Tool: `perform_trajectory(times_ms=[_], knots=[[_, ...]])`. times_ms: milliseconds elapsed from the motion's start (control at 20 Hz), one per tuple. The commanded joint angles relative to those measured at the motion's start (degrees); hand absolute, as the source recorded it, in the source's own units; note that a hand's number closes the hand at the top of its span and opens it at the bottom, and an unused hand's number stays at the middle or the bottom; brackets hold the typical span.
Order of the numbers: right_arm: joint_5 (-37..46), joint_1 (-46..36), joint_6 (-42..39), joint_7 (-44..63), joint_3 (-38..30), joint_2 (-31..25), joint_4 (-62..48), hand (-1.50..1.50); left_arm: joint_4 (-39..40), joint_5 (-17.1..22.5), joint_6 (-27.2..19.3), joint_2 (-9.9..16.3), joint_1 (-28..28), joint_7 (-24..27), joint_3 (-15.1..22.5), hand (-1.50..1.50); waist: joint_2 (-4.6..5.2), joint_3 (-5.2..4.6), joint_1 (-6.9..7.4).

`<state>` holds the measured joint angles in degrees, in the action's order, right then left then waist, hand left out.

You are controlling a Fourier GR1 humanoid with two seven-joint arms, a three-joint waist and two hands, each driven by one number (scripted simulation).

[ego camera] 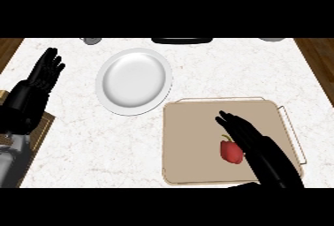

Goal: Pick the bell pepper from the tray and place it in the plate

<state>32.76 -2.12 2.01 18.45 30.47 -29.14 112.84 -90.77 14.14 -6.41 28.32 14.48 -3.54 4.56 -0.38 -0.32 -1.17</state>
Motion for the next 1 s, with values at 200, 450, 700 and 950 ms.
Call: perform_trajectory(times_ms=[200, 450, 700, 950], knots=[[-3.3, -6.7, -24.2, 27.0, 2.5, -3.6, 7.5, -1.5, -0.6, -1.5, -0.1, -1.3, 0.4, -0.6, 1.4, 0.0, 0.36, 0.1, 1.53], [-2.6, -9.1, -29.9, 35.4, 4.8, 2.3, 6.8, -1.5, 0.7, -0.5, 2.3, -2.2, 0.5, 0.5, -1.3, 0.0, 0.36, 0.27, 1.22], [2.5, -9.5, -30.3, 34.7, 3.0, 5.7, 2.6, -1.5, -0.2, -2.4, 2.9, -2.6, 2.8, -2.8, -3.4, 0.0, 0.35, 0.32, 1.11], [4.0, -10.4, -33.7, 34.9, 1.0, 6.2, -2.2, -1.5, -2.2, -2.5, 4.6, -3.4, 0.7, -3.0, -3.8, 0.0, 0.33, 0.31, 1.31]])
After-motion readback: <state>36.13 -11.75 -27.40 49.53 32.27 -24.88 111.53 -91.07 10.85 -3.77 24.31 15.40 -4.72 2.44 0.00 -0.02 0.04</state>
